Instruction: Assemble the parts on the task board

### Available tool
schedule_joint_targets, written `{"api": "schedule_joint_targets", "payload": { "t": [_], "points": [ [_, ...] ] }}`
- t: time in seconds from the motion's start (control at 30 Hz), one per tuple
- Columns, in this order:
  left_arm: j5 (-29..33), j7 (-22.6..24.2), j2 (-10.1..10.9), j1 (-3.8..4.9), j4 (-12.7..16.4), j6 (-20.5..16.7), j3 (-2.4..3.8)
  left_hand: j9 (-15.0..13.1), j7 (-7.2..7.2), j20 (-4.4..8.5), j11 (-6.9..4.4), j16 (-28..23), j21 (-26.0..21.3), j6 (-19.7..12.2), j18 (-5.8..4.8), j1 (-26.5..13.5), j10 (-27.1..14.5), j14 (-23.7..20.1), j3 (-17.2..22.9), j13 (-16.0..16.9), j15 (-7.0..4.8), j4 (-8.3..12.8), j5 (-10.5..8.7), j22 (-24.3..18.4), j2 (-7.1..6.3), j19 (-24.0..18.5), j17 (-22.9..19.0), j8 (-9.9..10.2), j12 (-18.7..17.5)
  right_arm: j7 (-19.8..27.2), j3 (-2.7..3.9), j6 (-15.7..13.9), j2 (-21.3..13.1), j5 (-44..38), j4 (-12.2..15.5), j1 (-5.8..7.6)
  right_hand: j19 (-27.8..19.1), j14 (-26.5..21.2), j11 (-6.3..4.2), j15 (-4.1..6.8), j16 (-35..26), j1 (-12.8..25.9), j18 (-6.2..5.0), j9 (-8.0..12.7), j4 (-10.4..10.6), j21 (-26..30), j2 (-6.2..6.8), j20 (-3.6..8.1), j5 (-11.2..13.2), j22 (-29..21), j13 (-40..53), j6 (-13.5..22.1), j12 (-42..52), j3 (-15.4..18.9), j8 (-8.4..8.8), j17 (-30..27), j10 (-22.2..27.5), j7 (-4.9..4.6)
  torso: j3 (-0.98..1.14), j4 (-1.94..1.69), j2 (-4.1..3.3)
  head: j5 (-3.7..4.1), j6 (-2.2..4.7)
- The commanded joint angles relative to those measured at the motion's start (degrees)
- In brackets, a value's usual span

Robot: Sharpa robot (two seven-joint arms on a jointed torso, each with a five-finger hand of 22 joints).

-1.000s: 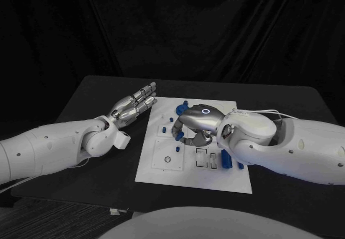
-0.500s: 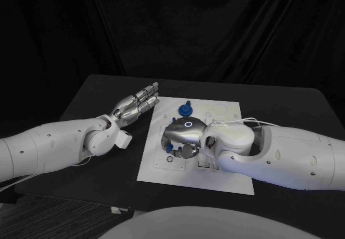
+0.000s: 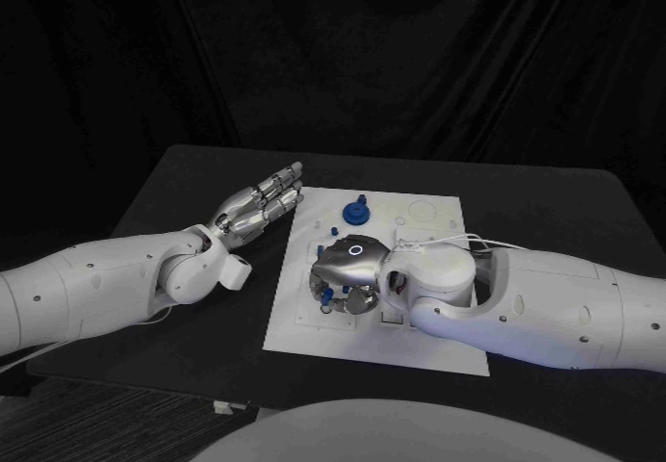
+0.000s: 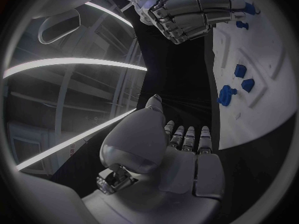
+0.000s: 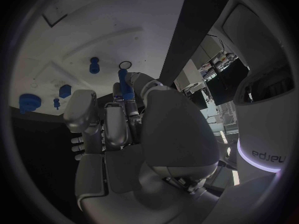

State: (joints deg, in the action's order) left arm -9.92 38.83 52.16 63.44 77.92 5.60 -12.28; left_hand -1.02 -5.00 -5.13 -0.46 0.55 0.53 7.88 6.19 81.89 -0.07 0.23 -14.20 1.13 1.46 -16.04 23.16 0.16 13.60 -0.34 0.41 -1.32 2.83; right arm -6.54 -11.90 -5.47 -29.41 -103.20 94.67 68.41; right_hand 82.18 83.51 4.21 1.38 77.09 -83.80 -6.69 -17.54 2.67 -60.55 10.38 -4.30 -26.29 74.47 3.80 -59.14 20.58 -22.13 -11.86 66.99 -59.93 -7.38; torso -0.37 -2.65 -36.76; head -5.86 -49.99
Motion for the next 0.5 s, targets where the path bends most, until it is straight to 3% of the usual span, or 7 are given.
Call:
{"api": "schedule_joint_targets", "payload": {
  "t": [0.03, 0.5],
  "points": [
    [0.02, 3.85, -0.01, -0.26, 0.14, 0.48, 0.05, -0.19, 0.12, -0.29, 0.57, -0.55, -0.53, -0.12, 1.15, 0.59, 0.15, -0.23, -0.02, -0.49, 0.44, -0.61, 0.7, -0.16, 0.17, 0.34, -0.41, 0.08, 0.28, -1.13, 0.02, 1.19, 0.23, -0.91, -0.24, -0.45, -0.37, 1.14, -0.75, -0.17, 0.57, 0.88, 0.88, -1.16, -0.52, 0.72, -1.24, -0.13, 0.58, 7.71, 2.01, 0.58, 0.66, -1.0, 0.0, -0.08, -2.91, 0.2, 0.01, 0.02, -0.03, 0.08, -0.01],
    [0.02, 3.7, -0.1, -0.88, 0.0, 0.99, 0.05, -0.19, 0.26, -0.52, 0.81, -0.55, -0.53, -0.09, 1.41, 0.69, 0.16, -0.23, 0.03, -0.48, 0.47, -0.61, 0.79, -0.16, 0.29, 0.34, -0.41, 0.08, 0.34, -1.07, 0.02, 1.48, 0.82, -0.91, -0.93, -1.31, -0.42, 1.1, -0.79, -0.17, 0.51, 0.77, 0.86, -1.26, -0.69, 0.81, -1.41, -0.17, 0.86, 7.69, 2.11, 0.55, 0.66, -1.1, 0.04, -0.17, -3.06, 0.22, 0.0, 0.02, -0.04, 0.56, -0.01]
  ]
}}
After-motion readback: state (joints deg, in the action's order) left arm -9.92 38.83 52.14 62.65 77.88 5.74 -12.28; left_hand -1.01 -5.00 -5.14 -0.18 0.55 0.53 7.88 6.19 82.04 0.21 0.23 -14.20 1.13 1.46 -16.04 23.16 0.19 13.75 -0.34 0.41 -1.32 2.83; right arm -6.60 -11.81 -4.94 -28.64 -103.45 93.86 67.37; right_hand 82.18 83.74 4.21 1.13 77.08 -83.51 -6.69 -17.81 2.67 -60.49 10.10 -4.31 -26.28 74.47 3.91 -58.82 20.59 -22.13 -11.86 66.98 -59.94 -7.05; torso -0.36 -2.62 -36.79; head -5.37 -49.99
